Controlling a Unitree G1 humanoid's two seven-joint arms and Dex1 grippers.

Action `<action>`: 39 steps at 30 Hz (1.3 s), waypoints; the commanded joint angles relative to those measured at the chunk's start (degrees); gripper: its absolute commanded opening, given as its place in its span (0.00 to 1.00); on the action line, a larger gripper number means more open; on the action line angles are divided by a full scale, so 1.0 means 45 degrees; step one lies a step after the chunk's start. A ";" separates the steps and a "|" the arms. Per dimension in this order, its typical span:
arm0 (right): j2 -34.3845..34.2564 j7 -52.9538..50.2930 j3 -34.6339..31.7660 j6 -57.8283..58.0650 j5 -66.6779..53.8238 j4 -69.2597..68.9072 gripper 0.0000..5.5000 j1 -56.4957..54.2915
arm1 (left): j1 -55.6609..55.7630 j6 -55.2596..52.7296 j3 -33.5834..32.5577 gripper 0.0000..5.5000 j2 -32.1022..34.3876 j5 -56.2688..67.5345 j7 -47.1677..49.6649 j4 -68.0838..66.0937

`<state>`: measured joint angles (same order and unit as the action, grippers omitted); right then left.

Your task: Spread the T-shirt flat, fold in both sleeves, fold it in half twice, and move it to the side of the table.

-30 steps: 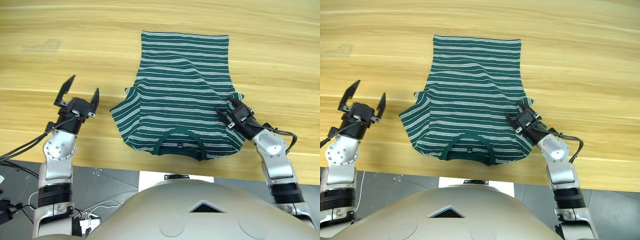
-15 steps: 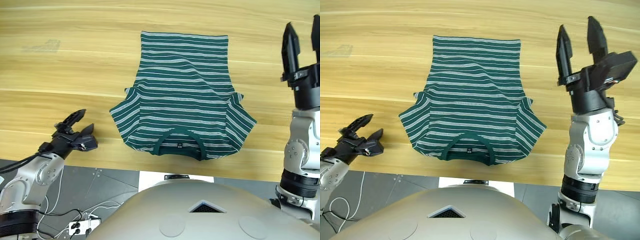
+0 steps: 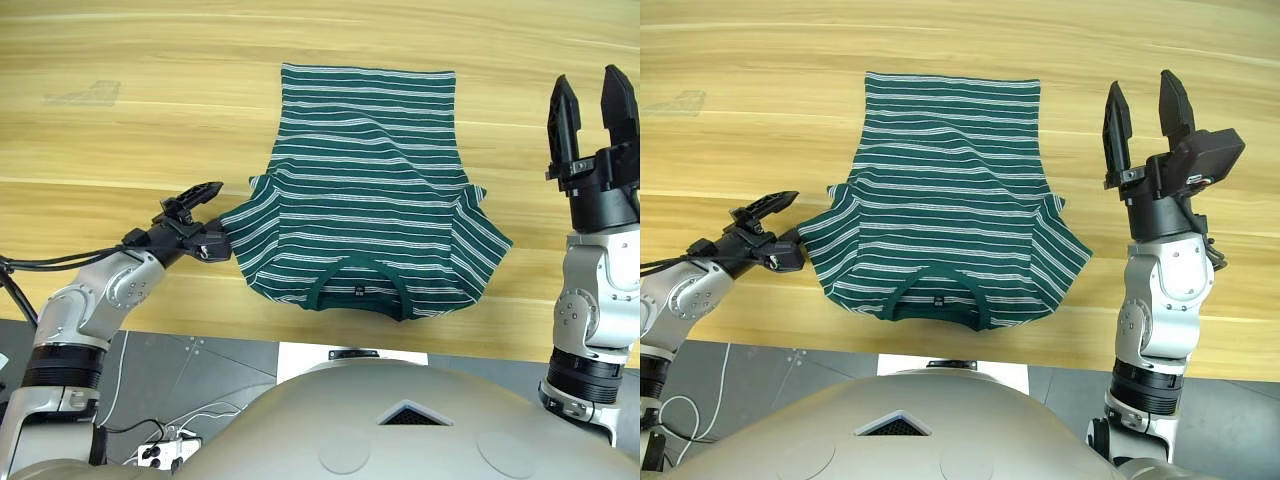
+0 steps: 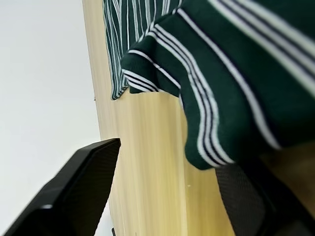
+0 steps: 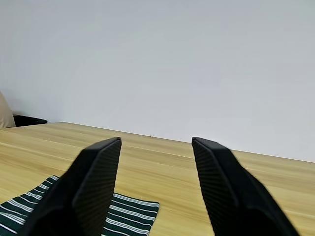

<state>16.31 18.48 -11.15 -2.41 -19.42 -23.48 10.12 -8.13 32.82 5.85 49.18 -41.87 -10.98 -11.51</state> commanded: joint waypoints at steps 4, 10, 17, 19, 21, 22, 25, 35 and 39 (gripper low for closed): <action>-0.0048 -0.0123 -0.0167 -0.0029 0.0171 0.0339 0.48 -0.0101 | -0.0689 0.0491 0.1101 0.40 0.0477 -0.0502 0.0016 -0.0240; -0.0035 -0.0087 -0.0057 0.0048 0.0266 0.0585 0.48 -0.0339 | -0.1947 0.0230 0.1254 0.36 0.0619 -0.0487 0.0032 0.0819; -0.0135 -0.0097 0.0111 0.0020 0.0318 0.0668 0.48 -0.0317 | -0.1826 0.0027 0.1356 0.36 0.0669 -0.0461 0.0008 0.0760; -0.0185 -0.0056 0.0110 -0.0013 0.0267 0.0643 0.48 -0.0224 | -0.1625 -0.0159 0.1334 0.36 0.0522 -0.0471 0.0178 0.0402; -0.0227 -0.0041 0.0085 -0.0047 0.0244 0.0698 0.48 -0.0182 | -0.1553 -0.0271 0.1413 0.30 0.0446 -0.0461 0.0241 0.0178; -0.0250 -0.0036 0.0088 -0.0065 0.0236 0.0706 0.48 -0.0157 | -0.1509 -0.0288 0.1489 0.26 0.0423 -0.0460 0.0227 0.0092; -0.0308 0.0052 0.0190 -0.0109 0.0217 0.0720 0.48 -0.0114 | -0.1446 -0.0348 0.1663 0.16 0.0292 -0.0465 0.0282 -0.0126; -0.0460 0.0371 0.0413 -0.0405 0.0385 0.1089 0.48 -0.0006 | -0.1626 -0.0521 0.1620 0.01 0.0034 -0.0122 0.0751 -0.0192; -0.0511 0.0415 0.0462 -0.0469 0.0435 0.1176 0.48 -0.0031 | -0.2147 -0.0638 0.1421 0.01 0.0198 0.0267 0.0758 0.0427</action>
<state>14.21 20.20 -9.24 -3.99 -17.73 -18.85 10.38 -12.76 31.18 9.60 51.37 -39.92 -5.46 -8.32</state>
